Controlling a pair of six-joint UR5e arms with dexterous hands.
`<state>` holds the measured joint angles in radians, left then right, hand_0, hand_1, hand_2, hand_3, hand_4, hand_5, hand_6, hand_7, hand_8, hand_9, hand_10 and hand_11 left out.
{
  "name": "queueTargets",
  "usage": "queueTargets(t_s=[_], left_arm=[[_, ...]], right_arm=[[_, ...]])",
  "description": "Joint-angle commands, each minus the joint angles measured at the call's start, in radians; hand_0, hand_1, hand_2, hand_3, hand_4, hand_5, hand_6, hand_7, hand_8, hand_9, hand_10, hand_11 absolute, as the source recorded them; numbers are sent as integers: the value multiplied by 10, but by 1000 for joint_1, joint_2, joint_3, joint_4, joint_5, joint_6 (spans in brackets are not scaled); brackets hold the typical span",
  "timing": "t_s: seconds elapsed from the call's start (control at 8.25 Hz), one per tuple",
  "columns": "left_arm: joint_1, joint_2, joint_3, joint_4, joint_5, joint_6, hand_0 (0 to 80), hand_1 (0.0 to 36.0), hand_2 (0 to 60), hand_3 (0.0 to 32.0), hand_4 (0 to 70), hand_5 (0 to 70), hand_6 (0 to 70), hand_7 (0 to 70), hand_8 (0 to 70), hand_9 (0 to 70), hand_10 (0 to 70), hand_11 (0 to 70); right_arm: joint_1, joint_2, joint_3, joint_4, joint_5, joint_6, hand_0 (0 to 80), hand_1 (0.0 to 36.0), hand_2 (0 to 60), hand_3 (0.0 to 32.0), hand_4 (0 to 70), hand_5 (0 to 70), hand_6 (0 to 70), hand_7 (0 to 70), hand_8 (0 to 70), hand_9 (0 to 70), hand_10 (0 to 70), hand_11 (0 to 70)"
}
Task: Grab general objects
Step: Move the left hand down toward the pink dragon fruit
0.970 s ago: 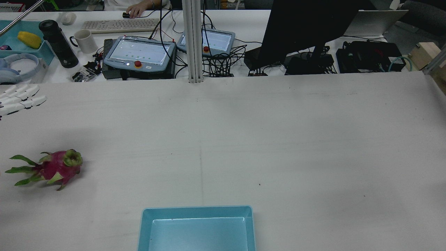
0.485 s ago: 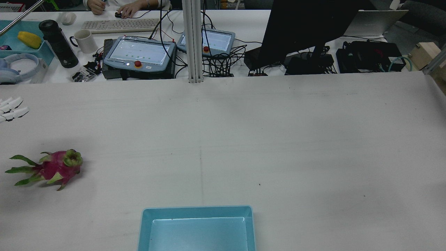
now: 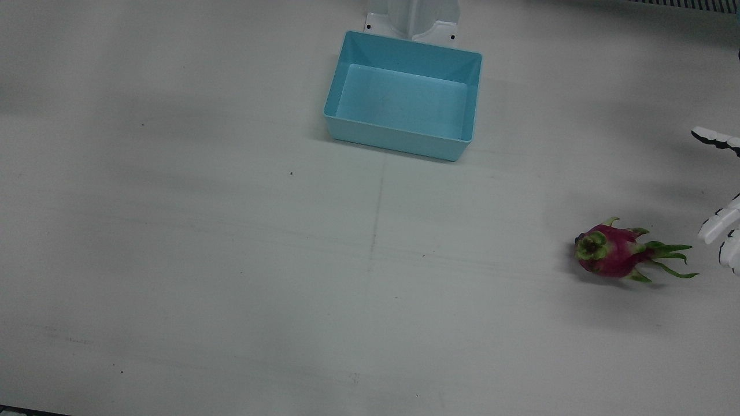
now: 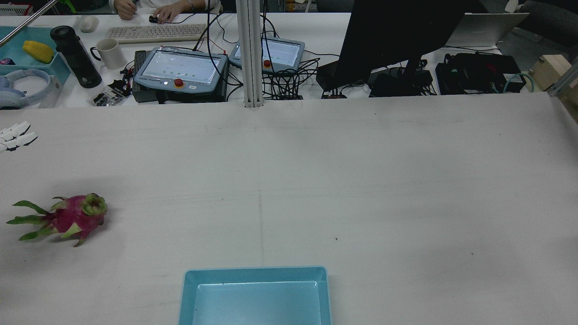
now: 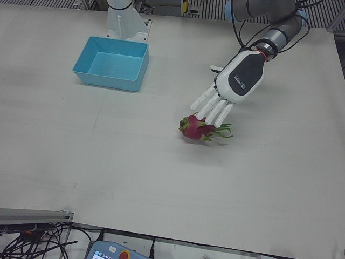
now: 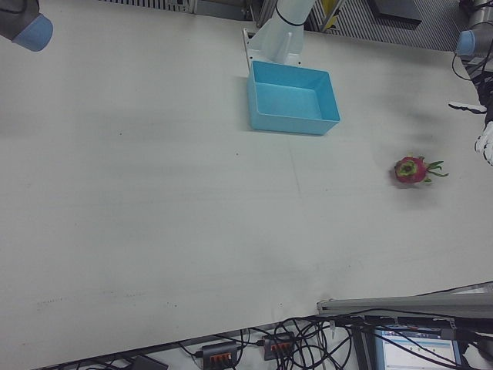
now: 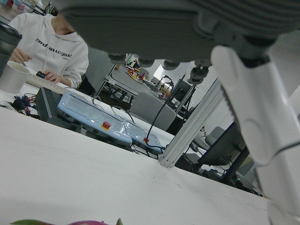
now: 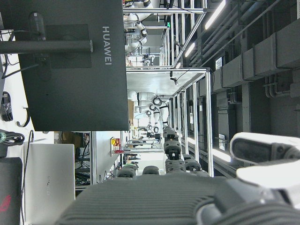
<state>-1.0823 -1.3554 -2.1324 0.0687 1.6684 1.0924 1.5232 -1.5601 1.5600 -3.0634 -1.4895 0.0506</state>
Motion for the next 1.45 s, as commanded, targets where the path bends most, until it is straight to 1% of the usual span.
queueTargets(t_s=[0.0, 0.12, 0.24, 0.36, 0.48, 0.61, 0.73, 0.85, 0.97, 1.09, 1.21, 1.33], left_arm=[[176, -7, -12, 26, -233, 51, 554, 225, 68, 80, 0, 17, 0, 28, 0, 0, 0, 0], [188, -33, -21, 93, -254, 135, 555, 227, 71, 66, 0, 37, 0, 31, 0, 0, 0, 0], [190, -88, -15, 190, -256, 193, 548, 221, 66, 50, 0, 43, 0, 35, 0, 0, 0, 0], [191, -155, 12, 276, -266, 195, 555, 220, 40, 30, 0, 55, 0, 37, 0, 0, 0, 0], [193, -244, 81, 360, -277, 189, 549, 211, 24, 26, 0, 16, 0, 34, 0, 0, 0, 8], [229, -249, 88, 361, -283, 187, 552, 214, 17, 22, 0, 0, 0, 37, 0, 0, 0, 8], [242, -249, 100, 370, -311, 184, 548, 211, 17, 36, 0, 0, 0, 38, 0, 0, 0, 9], [243, -249, 148, 362, -309, 154, 533, 194, 8, 48, 0, 0, 0, 34, 0, 0, 0, 20], [257, -248, 166, 350, -306, 126, 521, 181, 4, 44, 0, 0, 0, 33, 0, 0, 1, 27], [262, -248, 169, 352, -308, 100, 520, 177, 1, 34, 0, 0, 0, 39, 0, 0, 0, 25], [262, -248, 172, 364, -309, 59, 524, 185, 11, 18, 0, 43, 0, 49, 0, 0, 3, 30], [262, -248, 169, 381, -308, 54, 531, 193, 18, 16, 0, 56, 0, 52, 0, 0, 4, 32]], right_arm=[[0, 0, 0, 0, 0, 0, 0, 0, 0, 0, 0, 0, 0, 0, 0, 0, 0, 0], [0, 0, 0, 0, 0, 0, 0, 0, 0, 0, 0, 0, 0, 0, 0, 0, 0, 0], [0, 0, 0, 0, 0, 0, 0, 0, 0, 0, 0, 0, 0, 0, 0, 0, 0, 0], [0, 0, 0, 0, 0, 0, 0, 0, 0, 0, 0, 0, 0, 0, 0, 0, 0, 0], [0, 0, 0, 0, 0, 0, 0, 0, 0, 0, 0, 0, 0, 0, 0, 0, 0, 0], [0, 0, 0, 0, 0, 0, 0, 0, 0, 0, 0, 0, 0, 0, 0, 0, 0, 0], [0, 0, 0, 0, 0, 0, 0, 0, 0, 0, 0, 0, 0, 0, 0, 0, 0, 0], [0, 0, 0, 0, 0, 0, 0, 0, 0, 0, 0, 0, 0, 0, 0, 0, 0, 0], [0, 0, 0, 0, 0, 0, 0, 0, 0, 0, 0, 0, 0, 0, 0, 0, 0, 0], [0, 0, 0, 0, 0, 0, 0, 0, 0, 0, 0, 0, 0, 0, 0, 0, 0, 0], [0, 0, 0, 0, 0, 0, 0, 0, 0, 0, 0, 0, 0, 0, 0, 0, 0, 0], [0, 0, 0, 0, 0, 0, 0, 0, 0, 0, 0, 0, 0, 0, 0, 0, 0, 0]])
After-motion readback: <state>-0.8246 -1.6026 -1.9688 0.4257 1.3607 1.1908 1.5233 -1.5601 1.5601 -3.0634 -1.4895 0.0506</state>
